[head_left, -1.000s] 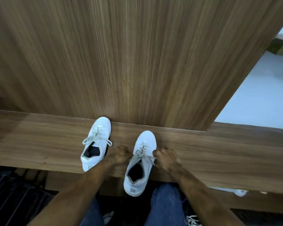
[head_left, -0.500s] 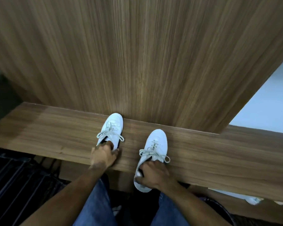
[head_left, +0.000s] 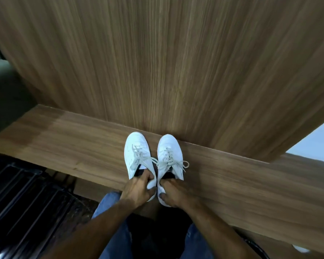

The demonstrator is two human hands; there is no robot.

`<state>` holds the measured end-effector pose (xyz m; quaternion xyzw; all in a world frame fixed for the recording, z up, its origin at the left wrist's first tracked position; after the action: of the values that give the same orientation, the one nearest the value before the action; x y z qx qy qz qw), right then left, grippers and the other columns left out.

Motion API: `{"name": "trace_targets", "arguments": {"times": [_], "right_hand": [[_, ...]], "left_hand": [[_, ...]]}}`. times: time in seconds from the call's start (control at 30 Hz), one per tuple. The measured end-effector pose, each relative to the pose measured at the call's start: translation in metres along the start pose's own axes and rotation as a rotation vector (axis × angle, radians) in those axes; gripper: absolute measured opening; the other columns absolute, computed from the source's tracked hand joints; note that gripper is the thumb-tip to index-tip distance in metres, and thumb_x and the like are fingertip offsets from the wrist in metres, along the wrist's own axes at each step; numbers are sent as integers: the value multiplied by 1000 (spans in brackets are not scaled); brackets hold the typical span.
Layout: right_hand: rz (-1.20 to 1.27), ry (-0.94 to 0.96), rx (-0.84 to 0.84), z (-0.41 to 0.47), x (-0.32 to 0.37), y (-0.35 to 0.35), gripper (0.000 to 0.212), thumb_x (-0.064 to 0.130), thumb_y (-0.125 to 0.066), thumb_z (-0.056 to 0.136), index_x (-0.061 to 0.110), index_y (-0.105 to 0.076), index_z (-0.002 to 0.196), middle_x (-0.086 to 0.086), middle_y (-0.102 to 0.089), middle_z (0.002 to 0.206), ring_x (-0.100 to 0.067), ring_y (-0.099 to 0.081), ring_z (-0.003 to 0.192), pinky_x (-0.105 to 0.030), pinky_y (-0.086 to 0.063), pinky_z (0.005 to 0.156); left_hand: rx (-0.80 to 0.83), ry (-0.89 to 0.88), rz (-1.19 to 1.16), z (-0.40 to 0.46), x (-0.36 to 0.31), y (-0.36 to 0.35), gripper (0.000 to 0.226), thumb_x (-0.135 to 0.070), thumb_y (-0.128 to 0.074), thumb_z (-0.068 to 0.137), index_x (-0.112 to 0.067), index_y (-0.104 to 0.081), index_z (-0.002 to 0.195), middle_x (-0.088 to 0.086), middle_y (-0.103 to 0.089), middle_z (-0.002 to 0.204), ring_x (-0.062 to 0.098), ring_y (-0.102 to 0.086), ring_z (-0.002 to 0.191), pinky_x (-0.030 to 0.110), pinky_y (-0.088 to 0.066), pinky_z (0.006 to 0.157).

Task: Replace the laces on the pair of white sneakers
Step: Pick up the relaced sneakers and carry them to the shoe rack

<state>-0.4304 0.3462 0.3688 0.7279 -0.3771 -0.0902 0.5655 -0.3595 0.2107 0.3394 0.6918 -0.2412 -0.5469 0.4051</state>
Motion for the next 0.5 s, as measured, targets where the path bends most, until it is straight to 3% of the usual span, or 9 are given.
{"name": "trace_targets", "arguments": {"times": [0.13, 0.27, 0.4, 0.5], "right_hand": [[-24, -26, 2, 18, -1, -4, 34, 34, -59, 86, 15, -55, 114, -11, -57, 125, -33, -55, 115, -37, -48, 90], [-114, 0, 100, 21, 0, -2, 37, 38, -56, 89, 14, -54, 119, -15, -58, 124, -36, -55, 114, -39, -44, 91], [-144, 31, 148, 13, 9, 30, 28, 29, -50, 93, 11, -54, 114, -16, -57, 121, -38, -54, 112, -40, -42, 88], [-162, 72, 175, 4, 21, 72, 26, 26, -51, 91, 9, -55, 110, -16, -58, 120, -37, -55, 111, -38, -43, 84]], "left_hand": [[10, 48, 240, 5, -9, -10, 43, -44, -54, 84, -15, -50, 115, 13, -69, 99, 38, -64, 91, 39, -48, 70], [237, 144, 484, 13, -22, -2, 44, -48, -44, 93, -17, -56, 120, 11, -62, 119, 32, -61, 109, 35, -48, 86], [381, 146, 514, 13, -40, 30, 39, -41, -42, 95, -14, -53, 121, 14, -58, 124, 33, -58, 113, 37, -46, 89], [355, 171, 469, 8, -64, 66, 35, -36, -45, 94, -11, -56, 116, 13, -60, 123, 32, -58, 111, 36, -46, 84]]}}
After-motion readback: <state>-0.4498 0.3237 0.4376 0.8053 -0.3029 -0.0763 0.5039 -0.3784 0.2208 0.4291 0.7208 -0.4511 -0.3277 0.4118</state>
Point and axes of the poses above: each hand's wrist, its own z-axis towards the middle knuckle, its own y-axis out of the back of the hand, x = y × z, the point moved 3 cm from there along z, towards the middle knuckle
